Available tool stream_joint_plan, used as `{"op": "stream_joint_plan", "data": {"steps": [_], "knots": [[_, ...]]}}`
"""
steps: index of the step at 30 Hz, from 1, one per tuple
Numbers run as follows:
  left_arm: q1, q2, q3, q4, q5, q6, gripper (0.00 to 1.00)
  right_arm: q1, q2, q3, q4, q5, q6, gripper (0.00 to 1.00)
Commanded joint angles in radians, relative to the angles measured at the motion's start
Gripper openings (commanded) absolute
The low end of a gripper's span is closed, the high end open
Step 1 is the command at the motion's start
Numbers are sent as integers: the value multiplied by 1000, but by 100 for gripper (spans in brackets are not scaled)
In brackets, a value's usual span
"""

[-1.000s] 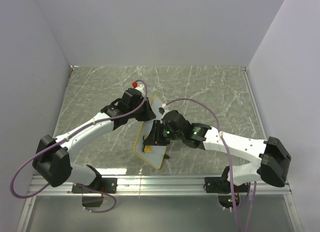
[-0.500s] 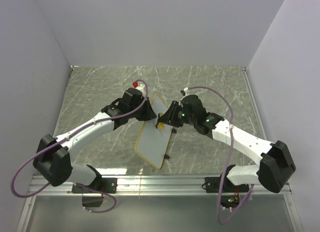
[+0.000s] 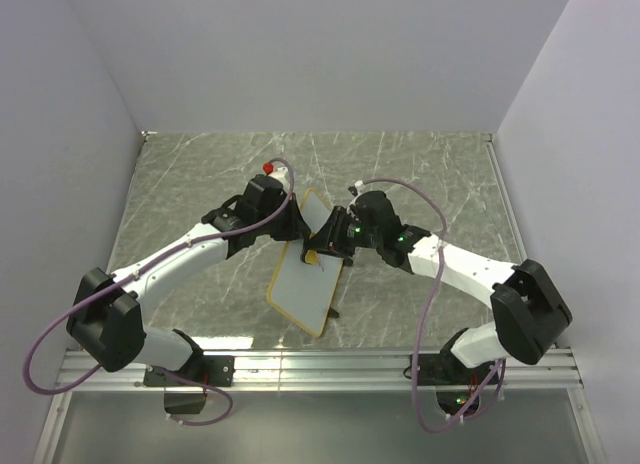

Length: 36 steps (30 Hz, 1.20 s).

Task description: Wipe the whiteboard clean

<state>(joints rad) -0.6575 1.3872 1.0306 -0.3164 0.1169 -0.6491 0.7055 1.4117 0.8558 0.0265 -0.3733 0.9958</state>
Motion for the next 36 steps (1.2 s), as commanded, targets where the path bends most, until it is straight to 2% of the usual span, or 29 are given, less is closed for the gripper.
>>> {"op": "stream_joint_plan", "data": {"steps": [1, 8, 18, 26, 30, 36], "knots": [[-39, 65, -26, -119, -10, 98, 0, 23, 85, -6, 167, -102, 67, 0], [-39, 53, -20, -136, -5, 118, 0, 22, 219, -33, 93, -110, 78, 0], [-39, 52, -26, -130, 9, 124, 0, 14, 161, -228, -46, 31, 30, 0], [-39, 56, -23, -131, 15, 129, 0, 14, 199, -242, -86, 60, 43, 0], [-39, 58, -15, -142, 13, 135, 0, 3, 211, -224, -186, 92, 33, 0], [-39, 56, -7, -151, 10, 138, 0, -52, 158, -320, -142, 76, 63, 0]]}}
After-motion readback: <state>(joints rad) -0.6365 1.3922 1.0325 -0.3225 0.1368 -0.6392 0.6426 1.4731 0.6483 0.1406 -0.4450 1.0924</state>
